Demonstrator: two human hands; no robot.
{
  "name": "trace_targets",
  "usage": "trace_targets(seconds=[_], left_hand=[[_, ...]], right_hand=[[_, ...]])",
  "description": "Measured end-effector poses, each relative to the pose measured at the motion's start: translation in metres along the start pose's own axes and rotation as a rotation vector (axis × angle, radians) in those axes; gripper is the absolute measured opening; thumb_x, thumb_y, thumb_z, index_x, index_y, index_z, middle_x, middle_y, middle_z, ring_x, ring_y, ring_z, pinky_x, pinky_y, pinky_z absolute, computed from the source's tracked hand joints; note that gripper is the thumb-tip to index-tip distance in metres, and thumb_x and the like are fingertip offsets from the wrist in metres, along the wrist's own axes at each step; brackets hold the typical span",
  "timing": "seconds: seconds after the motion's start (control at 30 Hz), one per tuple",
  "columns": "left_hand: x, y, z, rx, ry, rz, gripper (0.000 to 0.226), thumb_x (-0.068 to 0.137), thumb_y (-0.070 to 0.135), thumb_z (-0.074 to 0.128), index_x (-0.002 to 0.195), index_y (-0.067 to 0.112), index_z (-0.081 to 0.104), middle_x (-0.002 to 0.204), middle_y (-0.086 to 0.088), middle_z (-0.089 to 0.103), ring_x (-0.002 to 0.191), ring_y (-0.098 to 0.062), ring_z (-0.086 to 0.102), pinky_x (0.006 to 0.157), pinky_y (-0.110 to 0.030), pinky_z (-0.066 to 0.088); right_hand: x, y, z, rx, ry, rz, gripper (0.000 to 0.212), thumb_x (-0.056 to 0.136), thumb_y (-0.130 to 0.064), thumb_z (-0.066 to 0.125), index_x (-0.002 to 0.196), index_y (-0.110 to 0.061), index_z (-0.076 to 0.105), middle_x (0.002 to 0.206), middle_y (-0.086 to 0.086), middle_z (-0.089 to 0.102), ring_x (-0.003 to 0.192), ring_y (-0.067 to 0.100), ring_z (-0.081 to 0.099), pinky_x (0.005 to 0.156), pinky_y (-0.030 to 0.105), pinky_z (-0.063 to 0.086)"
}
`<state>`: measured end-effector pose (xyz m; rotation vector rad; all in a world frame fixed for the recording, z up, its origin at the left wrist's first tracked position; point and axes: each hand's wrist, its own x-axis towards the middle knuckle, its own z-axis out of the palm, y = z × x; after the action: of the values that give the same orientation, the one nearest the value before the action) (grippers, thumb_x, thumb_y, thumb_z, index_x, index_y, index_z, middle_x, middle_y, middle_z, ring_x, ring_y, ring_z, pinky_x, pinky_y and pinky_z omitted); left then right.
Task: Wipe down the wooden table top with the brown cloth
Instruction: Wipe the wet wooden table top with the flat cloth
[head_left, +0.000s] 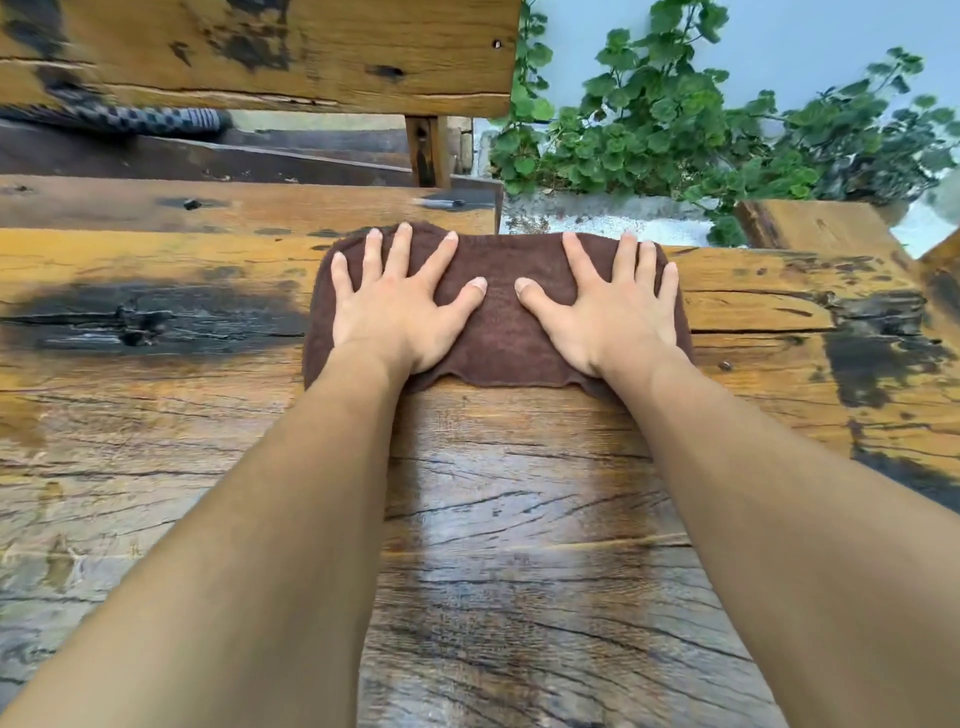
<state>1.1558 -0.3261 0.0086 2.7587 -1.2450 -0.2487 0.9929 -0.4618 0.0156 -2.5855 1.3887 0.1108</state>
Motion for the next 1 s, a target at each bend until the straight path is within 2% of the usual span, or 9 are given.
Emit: trace_targets(seconds=[0.2, 0.4, 0.73, 1.0], left_hand=[[0.010, -0.003, -0.003, 0.008, 0.010, 0.005, 0.074, 0.093, 0.085, 0.011, 0.161, 0.056, 0.005, 0.176, 0.001, -0.002, 0.161, -0.025, -0.008, 0.126, -0.059, -0.008], [-0.016, -0.009, 0.001, 0.009, 0.013, 0.036, 0.072, 0.095, 0.082, 0.014, 0.161, 0.055, 0.007, 0.176, 0.001, -0.005, 0.161, -0.024, -0.009, 0.127, -0.056, -0.008], [-0.135, -0.032, 0.012, 0.014, 0.014, 0.050, 0.071, 0.096, 0.080, 0.015, 0.161, 0.055, -0.001, 0.175, 0.002, -0.010, 0.160, -0.023, -0.014, 0.127, -0.055, -0.008], [-0.252, -0.049, 0.022, 0.003, 0.002, 0.076, 0.071, 0.097, 0.080, 0.016, 0.161, 0.055, -0.004, 0.175, 0.001, -0.013, 0.160, -0.025, -0.016, 0.127, -0.054, -0.011]], right_hand=[[0.015, -0.004, -0.004, -0.008, 0.017, -0.021, 0.093, 0.085, -0.094, 0.014, 0.165, -0.047, 0.003, 0.174, 0.020, -0.006, 0.160, 0.038, -0.013, 0.127, 0.057, -0.011], [-0.010, 0.002, 0.006, 0.002, 0.033, -0.043, 0.093, 0.084, -0.093, 0.013, 0.164, -0.048, 0.002, 0.173, 0.021, -0.011, 0.160, 0.035, -0.015, 0.127, 0.055, -0.011], [-0.120, 0.001, 0.026, 0.007, 0.008, -0.091, 0.089, 0.086, -0.092, 0.012, 0.163, -0.050, -0.005, 0.173, 0.018, -0.018, 0.159, 0.032, -0.022, 0.127, 0.054, -0.013], [-0.236, -0.001, 0.048, -0.024, 0.020, -0.093, 0.087, 0.088, -0.090, 0.011, 0.163, -0.049, -0.004, 0.173, 0.018, -0.016, 0.160, 0.031, -0.018, 0.128, 0.053, -0.010]])
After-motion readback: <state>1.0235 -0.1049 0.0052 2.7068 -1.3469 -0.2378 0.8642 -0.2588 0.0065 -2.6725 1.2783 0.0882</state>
